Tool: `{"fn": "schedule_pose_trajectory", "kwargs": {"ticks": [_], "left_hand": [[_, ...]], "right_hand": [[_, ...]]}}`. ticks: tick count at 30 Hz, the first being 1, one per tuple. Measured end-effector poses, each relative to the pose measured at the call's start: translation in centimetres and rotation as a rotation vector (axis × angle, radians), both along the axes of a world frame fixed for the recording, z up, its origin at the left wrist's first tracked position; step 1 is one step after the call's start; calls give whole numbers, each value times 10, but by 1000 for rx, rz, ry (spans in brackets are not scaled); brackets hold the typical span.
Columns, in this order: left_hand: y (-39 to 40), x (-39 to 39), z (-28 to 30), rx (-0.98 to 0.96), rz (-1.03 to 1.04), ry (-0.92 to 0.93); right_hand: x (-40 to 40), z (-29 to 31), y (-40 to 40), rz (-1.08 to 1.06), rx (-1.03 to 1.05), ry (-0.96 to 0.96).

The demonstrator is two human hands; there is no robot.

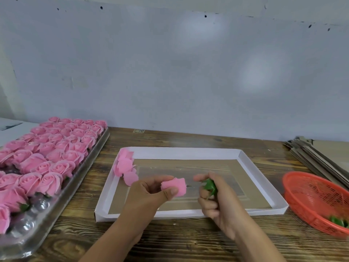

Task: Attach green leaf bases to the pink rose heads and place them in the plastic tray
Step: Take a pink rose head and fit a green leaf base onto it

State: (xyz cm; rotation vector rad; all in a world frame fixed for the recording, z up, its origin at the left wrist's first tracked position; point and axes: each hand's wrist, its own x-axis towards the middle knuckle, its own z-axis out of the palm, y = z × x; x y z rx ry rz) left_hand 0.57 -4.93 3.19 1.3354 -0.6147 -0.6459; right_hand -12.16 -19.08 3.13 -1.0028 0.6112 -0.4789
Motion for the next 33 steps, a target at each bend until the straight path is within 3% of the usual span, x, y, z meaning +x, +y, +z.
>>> {"fn": "schedule_pose_trajectory", "kwargs": {"ticks": [6, 13, 24, 33], "left_hand": [[-1, -4, -1, -9, -8, -41], [0, -6, -3, -39, -40, -80], [0, -5, 0, -95, -50, 8], [0, -5, -3, -70, -45, 3]], "right_hand": [[7, 1, 7, 65, 147, -130], [11, -1, 18, 52, -48, -10], [18, -6, 31, -81, -330, 134], [11, -8, 32, -178, -418, -7]]}}
